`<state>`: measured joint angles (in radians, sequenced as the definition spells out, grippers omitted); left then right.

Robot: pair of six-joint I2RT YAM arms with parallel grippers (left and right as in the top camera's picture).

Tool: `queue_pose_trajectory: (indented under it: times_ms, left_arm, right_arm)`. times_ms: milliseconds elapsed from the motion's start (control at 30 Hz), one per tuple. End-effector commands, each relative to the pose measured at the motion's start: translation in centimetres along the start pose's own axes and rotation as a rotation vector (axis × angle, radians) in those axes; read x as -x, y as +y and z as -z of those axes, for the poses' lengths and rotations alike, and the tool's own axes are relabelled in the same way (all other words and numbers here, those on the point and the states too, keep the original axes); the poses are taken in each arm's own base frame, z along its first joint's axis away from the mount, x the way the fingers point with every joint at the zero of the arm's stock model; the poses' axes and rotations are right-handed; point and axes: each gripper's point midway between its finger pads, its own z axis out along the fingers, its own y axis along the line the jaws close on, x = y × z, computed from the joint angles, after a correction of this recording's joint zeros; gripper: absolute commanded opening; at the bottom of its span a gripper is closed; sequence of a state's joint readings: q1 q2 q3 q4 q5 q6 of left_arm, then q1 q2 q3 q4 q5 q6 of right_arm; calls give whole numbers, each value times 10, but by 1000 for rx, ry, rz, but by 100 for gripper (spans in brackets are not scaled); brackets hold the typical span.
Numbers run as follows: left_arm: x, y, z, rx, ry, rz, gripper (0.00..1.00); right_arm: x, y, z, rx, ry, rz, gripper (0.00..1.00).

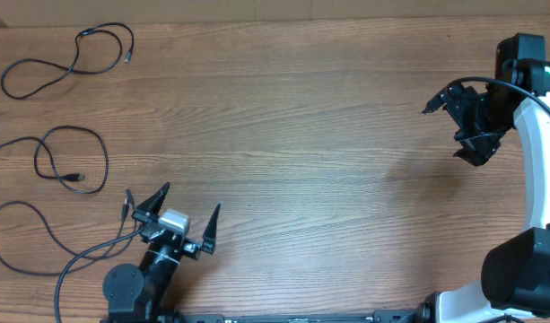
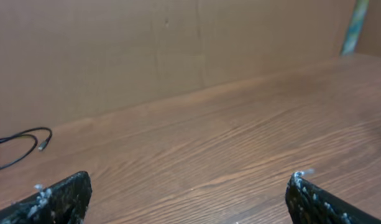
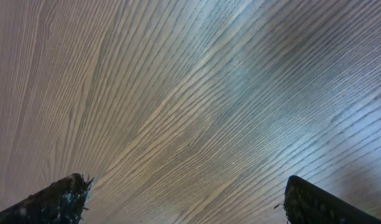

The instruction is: Untangle cables

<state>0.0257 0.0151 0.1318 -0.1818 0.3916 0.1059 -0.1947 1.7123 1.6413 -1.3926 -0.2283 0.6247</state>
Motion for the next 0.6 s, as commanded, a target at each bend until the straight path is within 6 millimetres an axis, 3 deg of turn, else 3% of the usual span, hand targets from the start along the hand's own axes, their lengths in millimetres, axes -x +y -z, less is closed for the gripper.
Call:
queue_pose_trajectory:
  times_ms: [0,67,433,567]
  left_arm:
    - [-19,9,-6,49,-4,86,99]
    - [-29,16,-9,90,-4,139,100]
    - [-40,61,2,367,20,162,100]
    - [-40,67,4,399,32,108,100]
  right_arm:
    - [2,-1,0,-5,-6,-2,100]
    - [2,-1,0,-5,-6,-2,100]
    - [2,-1,0,-5,-6,-2,100]
    - [2,-1,0,-5,-6,-2,100]
